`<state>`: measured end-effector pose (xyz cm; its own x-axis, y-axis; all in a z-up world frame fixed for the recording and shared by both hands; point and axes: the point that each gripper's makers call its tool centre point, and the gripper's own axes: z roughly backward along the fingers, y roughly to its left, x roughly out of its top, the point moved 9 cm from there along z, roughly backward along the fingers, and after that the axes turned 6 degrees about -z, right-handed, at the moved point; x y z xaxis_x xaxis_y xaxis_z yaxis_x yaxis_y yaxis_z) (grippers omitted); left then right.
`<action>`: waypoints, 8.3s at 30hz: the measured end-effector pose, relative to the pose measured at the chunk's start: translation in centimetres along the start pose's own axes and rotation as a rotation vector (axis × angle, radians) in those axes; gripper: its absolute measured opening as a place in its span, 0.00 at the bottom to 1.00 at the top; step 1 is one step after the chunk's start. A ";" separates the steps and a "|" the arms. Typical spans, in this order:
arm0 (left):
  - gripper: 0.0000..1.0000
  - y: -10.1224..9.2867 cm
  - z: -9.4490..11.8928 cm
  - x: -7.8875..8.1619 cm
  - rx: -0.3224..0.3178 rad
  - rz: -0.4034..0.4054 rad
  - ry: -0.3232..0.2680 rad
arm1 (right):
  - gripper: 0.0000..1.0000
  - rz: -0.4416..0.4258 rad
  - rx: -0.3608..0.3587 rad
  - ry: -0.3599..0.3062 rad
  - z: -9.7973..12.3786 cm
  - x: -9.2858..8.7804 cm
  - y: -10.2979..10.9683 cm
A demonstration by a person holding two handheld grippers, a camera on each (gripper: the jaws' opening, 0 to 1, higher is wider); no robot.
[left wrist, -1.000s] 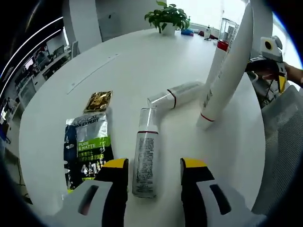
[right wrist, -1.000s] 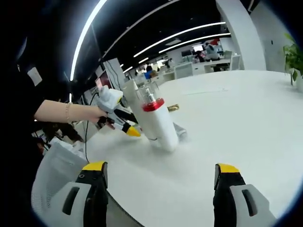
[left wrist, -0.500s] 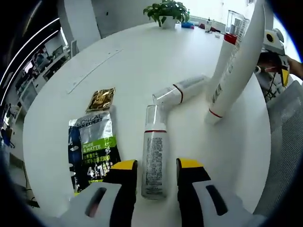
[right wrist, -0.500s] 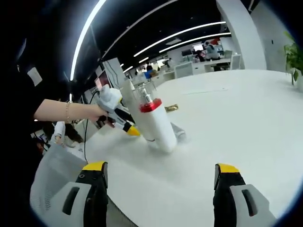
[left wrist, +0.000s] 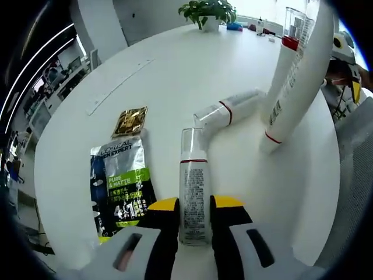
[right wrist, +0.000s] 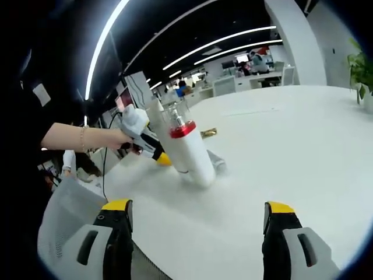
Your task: Arrange the skincare products in the storage area until every visible bottle or jar stands upright without overlapping.
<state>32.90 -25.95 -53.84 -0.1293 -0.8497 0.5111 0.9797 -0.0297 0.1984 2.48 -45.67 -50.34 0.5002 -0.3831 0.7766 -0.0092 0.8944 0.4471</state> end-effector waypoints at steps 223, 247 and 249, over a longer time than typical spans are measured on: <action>0.48 -16.8 12.5 -2.4 -0.338 0.897 -0.569 | 0.09 0.345 0.571 -0.013 -8.2 3.3 8.3; 0.71 -15.2 13.7 -5.2 -0.211 0.874 -0.547 | 0.09 0.476 0.523 -0.035 -10.3 2.7 7.4; 0.71 -15.3 13.6 -5.3 -0.212 0.872 -0.542 | 0.09 0.487 0.523 -0.037 -10.4 2.6 7.5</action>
<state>16.51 -13.83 -48.17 0.6344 -0.2732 0.7231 0.7665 0.3432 -0.5429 12.70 -37.55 -49.56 0.3037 0.0155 0.9526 -0.6426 0.7415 0.1928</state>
